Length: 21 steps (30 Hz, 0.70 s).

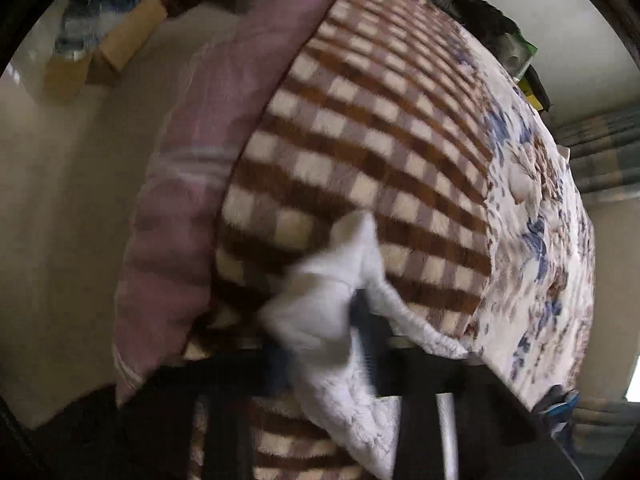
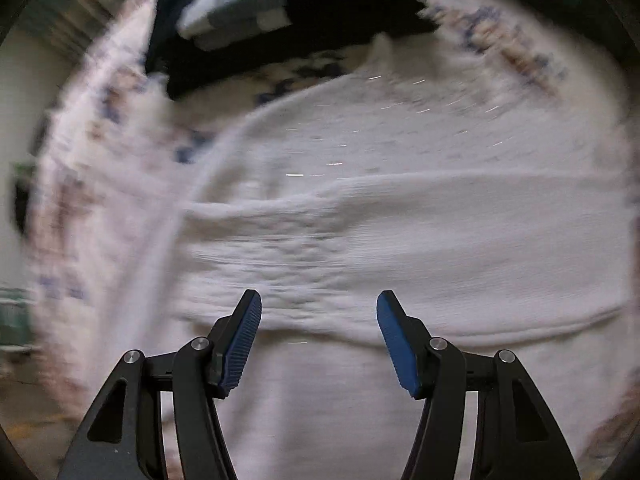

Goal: Fold small clothes

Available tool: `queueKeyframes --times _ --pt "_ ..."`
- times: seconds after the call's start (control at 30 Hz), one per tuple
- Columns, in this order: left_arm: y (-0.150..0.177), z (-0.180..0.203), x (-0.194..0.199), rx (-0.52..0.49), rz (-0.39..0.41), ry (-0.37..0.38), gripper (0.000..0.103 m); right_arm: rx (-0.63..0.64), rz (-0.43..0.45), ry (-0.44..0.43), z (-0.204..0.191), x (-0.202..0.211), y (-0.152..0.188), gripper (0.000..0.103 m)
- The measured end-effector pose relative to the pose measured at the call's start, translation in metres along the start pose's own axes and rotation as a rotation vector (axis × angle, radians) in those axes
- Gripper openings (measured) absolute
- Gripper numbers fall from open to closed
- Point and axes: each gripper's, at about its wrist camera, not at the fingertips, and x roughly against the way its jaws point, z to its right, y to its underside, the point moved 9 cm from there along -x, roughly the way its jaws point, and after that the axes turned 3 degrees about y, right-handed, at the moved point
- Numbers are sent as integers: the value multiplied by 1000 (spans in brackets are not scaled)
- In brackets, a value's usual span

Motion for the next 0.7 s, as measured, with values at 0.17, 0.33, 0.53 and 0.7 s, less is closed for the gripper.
queueKeyframes --times 0.17,0.33,0.53,0.7 --pt "-5 35 31 -222 117 -56 10 40 12 144 15 -5 4 92" --pt "0 95 78 -489 252 -57 10 66 48 161 20 -5 2 93" --pt "73 206 129 -860 329 39 10 -7 -10 22 50 -11 8 93" --pt "214 296 138 -1134 228 192 10 -117 -50 10 143 -18 15 93"
